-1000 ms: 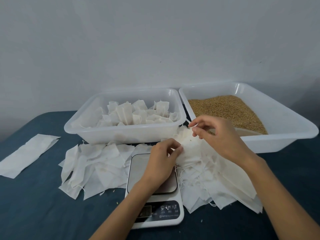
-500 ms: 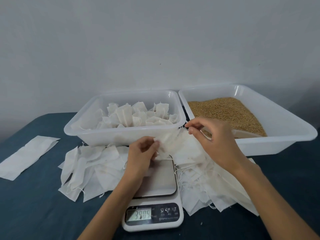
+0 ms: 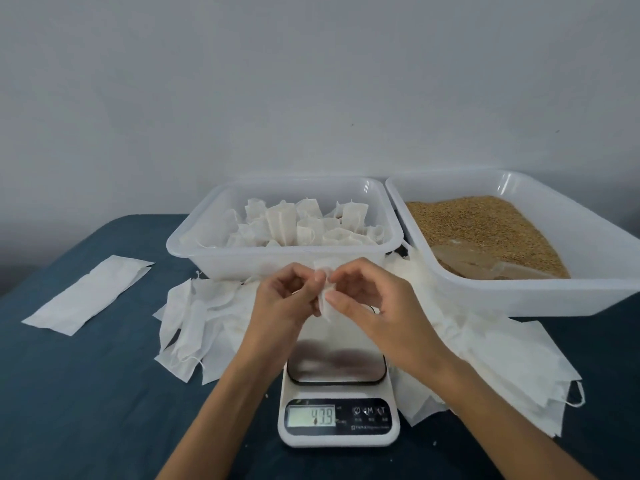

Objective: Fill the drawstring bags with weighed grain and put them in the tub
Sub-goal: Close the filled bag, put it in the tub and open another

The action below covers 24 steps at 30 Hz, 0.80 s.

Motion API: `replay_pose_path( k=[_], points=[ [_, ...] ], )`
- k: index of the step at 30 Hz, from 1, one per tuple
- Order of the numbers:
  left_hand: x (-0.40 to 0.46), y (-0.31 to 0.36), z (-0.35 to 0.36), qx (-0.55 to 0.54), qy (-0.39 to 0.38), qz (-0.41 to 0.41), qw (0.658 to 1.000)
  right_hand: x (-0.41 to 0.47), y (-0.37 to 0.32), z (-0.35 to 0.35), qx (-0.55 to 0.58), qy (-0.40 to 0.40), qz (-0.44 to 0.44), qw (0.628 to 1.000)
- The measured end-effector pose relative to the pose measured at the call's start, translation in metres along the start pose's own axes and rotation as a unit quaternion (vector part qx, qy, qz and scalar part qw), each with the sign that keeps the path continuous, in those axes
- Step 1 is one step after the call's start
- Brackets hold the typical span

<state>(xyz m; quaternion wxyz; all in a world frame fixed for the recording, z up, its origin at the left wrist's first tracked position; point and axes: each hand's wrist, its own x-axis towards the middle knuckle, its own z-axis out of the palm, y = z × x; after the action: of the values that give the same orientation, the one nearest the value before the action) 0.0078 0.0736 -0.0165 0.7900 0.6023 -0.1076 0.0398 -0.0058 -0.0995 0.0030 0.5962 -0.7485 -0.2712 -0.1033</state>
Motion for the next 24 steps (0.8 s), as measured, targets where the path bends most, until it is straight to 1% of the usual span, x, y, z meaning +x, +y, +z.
replay_pose_path(
  k=[2,4,5,7,9,11,13,15,17,19,21,24],
  points=[
    [-0.002,0.001,0.001,-0.019,-0.016,0.0,1.0,0.0,0.003,-0.002,0.011,-0.004,0.033,0.999],
    [-0.002,0.0,0.001,-0.015,-0.031,0.003,0.999,0.0,0.004,-0.004,0.038,-0.009,0.057,0.998],
    [-0.002,-0.001,0.002,-0.007,-0.036,0.006,0.999,-0.001,0.005,-0.005,0.049,-0.004,0.063,0.997],
    [-0.002,-0.003,0.002,0.01,-0.043,0.015,0.999,-0.002,0.007,-0.008,0.035,0.021,0.065,0.997],
    [-0.001,-0.005,0.002,0.018,-0.035,0.027,0.999,-0.003,0.01,-0.009,0.006,0.056,0.065,0.996],
    [-0.001,-0.007,0.002,0.013,-0.003,0.031,0.999,-0.003,0.012,-0.009,-0.009,0.085,0.055,0.995],
    [0.0,-0.008,-0.001,0.001,0.016,0.028,0.999,-0.004,0.013,-0.009,-0.033,0.09,0.028,0.995],
    [0.001,-0.01,-0.003,-0.009,-0.006,0.023,1.0,-0.006,0.014,-0.008,-0.064,0.081,0.004,0.995],
    [0.0,-0.009,-0.002,-0.013,-0.04,0.017,0.999,-0.006,0.016,-0.008,-0.083,0.09,0.001,0.993],
    [-0.002,-0.01,0.001,-0.01,-0.039,0.015,0.999,-0.006,0.017,-0.009,-0.084,0.097,0.008,0.992],
    [-0.002,-0.011,0.003,-0.001,0.002,0.021,1.0,-0.005,0.015,-0.011,-0.031,0.082,0.025,0.996],
    [-0.002,-0.012,0.003,0.045,0.07,0.025,0.996,-0.002,0.011,-0.013,0.132,0.077,0.074,0.986]
  ],
)
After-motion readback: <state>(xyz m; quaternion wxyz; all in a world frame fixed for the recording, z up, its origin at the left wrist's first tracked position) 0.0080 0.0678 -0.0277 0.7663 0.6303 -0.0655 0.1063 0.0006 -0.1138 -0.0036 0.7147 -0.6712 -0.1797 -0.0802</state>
